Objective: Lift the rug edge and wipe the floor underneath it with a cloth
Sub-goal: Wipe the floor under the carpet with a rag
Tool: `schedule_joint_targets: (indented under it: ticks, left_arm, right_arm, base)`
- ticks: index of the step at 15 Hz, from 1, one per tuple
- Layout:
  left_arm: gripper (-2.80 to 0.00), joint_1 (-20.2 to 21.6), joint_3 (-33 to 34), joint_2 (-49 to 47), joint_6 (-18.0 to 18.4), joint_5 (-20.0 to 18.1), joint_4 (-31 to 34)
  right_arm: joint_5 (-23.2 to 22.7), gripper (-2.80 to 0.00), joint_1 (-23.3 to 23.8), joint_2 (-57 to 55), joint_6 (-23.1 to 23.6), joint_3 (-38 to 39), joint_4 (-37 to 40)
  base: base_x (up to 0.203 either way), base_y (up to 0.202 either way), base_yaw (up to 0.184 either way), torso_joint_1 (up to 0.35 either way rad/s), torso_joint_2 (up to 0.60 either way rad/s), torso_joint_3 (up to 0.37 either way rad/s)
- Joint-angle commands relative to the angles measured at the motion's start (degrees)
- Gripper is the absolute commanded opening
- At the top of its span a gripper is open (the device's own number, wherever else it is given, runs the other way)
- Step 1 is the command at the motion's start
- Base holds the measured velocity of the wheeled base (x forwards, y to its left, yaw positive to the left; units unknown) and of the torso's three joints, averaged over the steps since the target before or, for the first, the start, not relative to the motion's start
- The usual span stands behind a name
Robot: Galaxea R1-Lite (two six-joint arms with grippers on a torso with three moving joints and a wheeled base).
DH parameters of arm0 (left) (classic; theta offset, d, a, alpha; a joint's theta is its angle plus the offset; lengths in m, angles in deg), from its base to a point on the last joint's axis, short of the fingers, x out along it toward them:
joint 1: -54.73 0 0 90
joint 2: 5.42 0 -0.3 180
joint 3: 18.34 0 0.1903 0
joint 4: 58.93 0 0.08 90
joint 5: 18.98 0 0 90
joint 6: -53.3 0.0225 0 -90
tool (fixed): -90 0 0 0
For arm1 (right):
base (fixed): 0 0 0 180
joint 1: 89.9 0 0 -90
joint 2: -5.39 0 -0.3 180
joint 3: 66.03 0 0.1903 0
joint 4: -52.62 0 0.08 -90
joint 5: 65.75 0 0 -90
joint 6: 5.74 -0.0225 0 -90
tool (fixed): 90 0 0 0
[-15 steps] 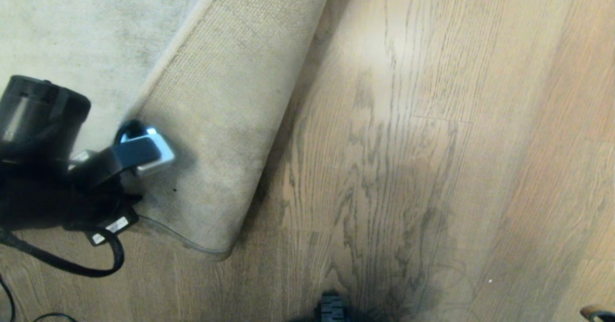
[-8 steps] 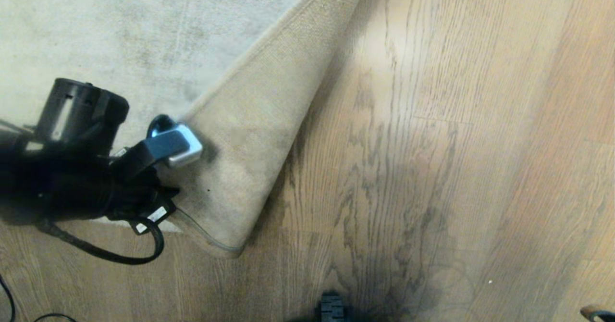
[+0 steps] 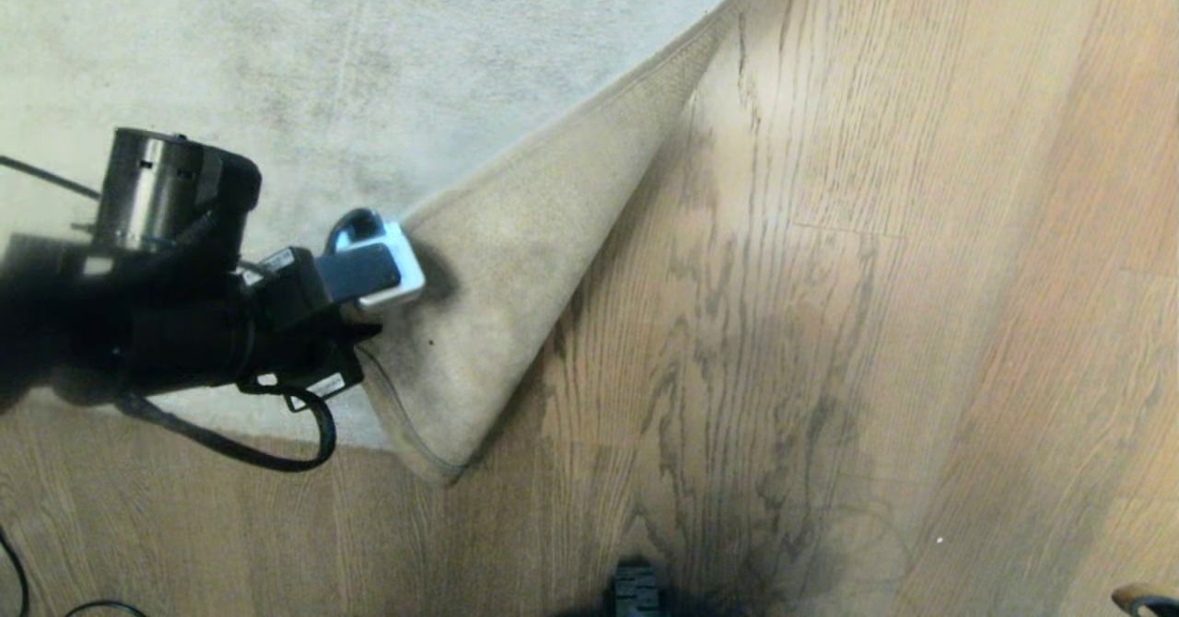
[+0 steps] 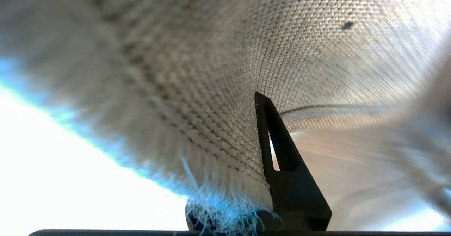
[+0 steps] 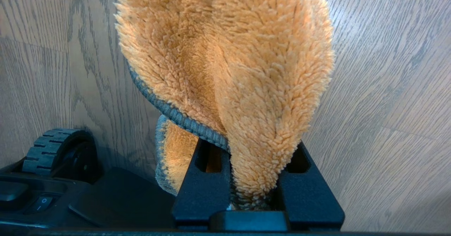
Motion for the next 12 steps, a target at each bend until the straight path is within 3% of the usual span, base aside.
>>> schedule_joint_targets:
  ticks: [1,5,10,12]
  left_arm:
    - [-2.80,2.66,-0.01,-1.90,5.28,-0.65,-5.77]
    - [-2.80,7.09,0.33,-5.23,11.10,-3.69,-17.14]
    - [-2.80,7.42,0.43,-5.45,11.08,-3.71,-17.81]
    - [-2.80,7.59,0.43,-5.70,10.99,-3.65,-17.81]
  right_arm:
    - [-0.03,-2.80,0.03,-0.07,0.06,0.00,-0.08]
    - [-0.43,-2.80,0.02,-0.07,1.49,-0.09,0.08]
    - [-2.60,-2.80,0.01,-2.12,5.06,-1.44,-0.30]
    - [-6.85,-2.80,-0.11,-7.96,4.05,-5.24,-0.65]
  base:
    - [0.000,0.000,0.000,0.000,0.00,0.000]
    - [0.000,0.000,0.000,0.000,0.00,0.000]
    - [0.000,0.000,0.000,0.000,0.00,0.000]
    - [0.000,0.000,0.000,0.000,0.00,0.000]
